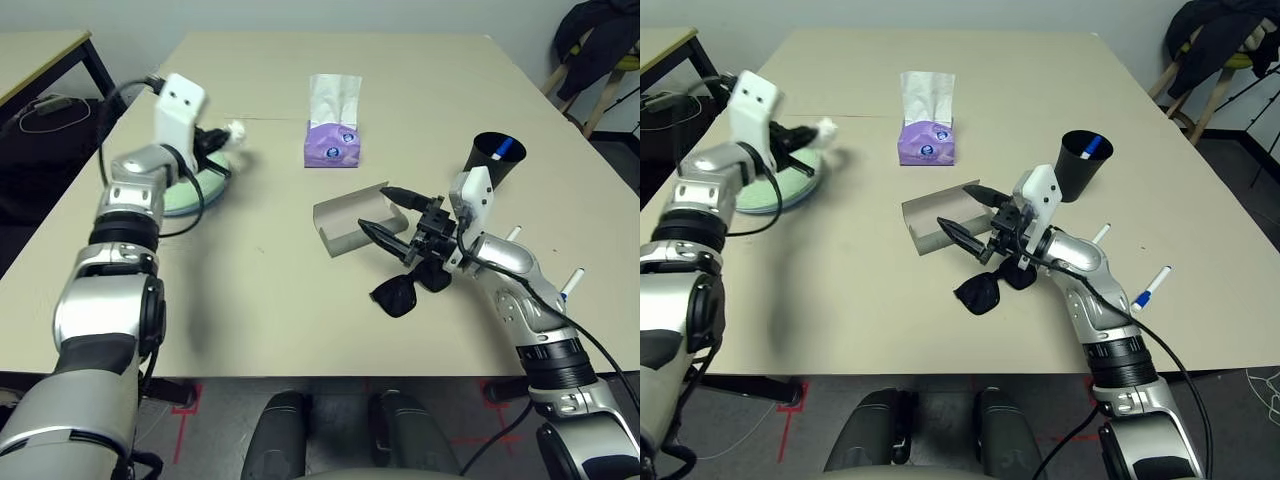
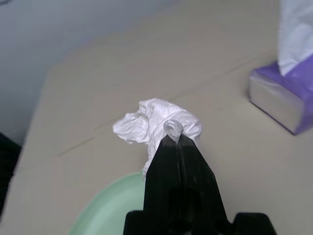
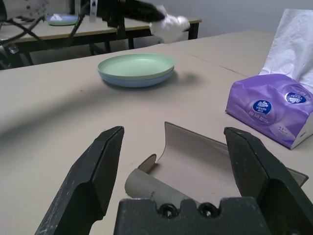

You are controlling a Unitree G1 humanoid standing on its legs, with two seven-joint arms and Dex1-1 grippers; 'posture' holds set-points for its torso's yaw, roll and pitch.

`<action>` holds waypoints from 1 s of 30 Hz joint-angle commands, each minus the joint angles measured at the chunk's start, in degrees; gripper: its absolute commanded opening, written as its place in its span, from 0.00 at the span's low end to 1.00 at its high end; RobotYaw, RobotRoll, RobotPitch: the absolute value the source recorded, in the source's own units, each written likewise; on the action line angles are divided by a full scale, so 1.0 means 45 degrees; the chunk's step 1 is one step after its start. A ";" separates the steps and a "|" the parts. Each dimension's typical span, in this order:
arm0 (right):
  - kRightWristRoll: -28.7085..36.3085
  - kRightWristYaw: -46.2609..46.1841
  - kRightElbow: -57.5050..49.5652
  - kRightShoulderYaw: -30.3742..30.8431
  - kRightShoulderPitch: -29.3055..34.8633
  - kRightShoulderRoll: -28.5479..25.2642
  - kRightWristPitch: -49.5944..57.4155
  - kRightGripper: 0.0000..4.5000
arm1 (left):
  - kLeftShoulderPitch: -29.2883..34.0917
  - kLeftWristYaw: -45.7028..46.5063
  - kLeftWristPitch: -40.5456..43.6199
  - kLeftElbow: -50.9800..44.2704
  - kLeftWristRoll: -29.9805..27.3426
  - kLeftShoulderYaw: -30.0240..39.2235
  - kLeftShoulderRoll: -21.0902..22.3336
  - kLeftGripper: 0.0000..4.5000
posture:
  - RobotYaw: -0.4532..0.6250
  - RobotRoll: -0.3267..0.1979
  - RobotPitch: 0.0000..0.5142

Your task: Organize and tidy the items on the table.

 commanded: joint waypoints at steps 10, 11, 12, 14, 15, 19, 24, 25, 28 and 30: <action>-0.0014 0.0077 0.0411 0.0018 -0.0191 0.0005 -0.0301 1.00 | 0.0251 0.0794 0.0720 0.0397 0.0512 -0.0193 0.0849 0.01 | 0.51 0.62 0.18; -0.0009 0.0078 0.0403 0.0008 -0.0201 -0.0010 -0.0285 1.00 | 0.0318 0.0839 0.0703 0.0428 0.0528 -0.0197 0.0850 0.09 | 0.51 0.62 0.18; -0.0006 0.0078 0.0397 0.0003 -0.0207 -0.0019 -0.0276 1.00 | 0.0358 0.0875 0.0693 0.0445 0.0530 -0.0190 0.0849 0.14 | 0.51 0.62 0.18; -0.0009 0.0081 0.0389 0.0002 -0.0213 -0.0034 -0.0269 1.00 | 0.0420 0.0945 0.0661 0.0497 0.0562 -0.0196 0.0867 0.30 | 0.51 0.62 0.18; -0.0008 0.0086 0.0376 -0.0004 -0.0216 -0.0054 -0.0260 1.00 | 0.0459 0.0996 0.0655 0.0544 0.0581 -0.0199 0.0876 0.38 | 0.51 0.62 0.18; 0.0016 0.0100 0.0343 -0.0035 -0.0224 -0.0120 -0.0221 1.00 | 0.0591 0.1126 0.0658 0.0599 0.0646 -0.0234 0.0888 0.74 | 0.51 0.62 0.18; 0.0036 0.0106 0.0326 -0.0054 -0.0258 -0.0175 -0.0163 1.00 | 0.0718 0.1114 0.0594 0.0455 0.0629 -0.0222 0.0875 0.99 | 0.51 0.62 0.19; 0.0040 0.0116 0.0338 -0.0059 -0.0273 -0.0188 -0.0154 1.00 | 0.0720 0.1023 0.0567 0.0431 0.0590 -0.0205 0.0867 0.99 | 0.52 0.62 0.19; 0.0042 0.0170 0.0440 -0.0062 -0.0358 -0.0217 -0.0153 1.00 | 0.0638 0.0474 0.0413 0.0451 0.0466 -0.0188 0.0901 0.99 | 0.52 0.62 0.19; 0.0037 0.0181 0.0516 -0.0051 -0.0430 -0.0220 -0.0153 1.00 | 0.0559 -0.0029 0.0324 0.0420 0.0271 -0.0086 0.0898 0.99 | 0.52 0.62 0.19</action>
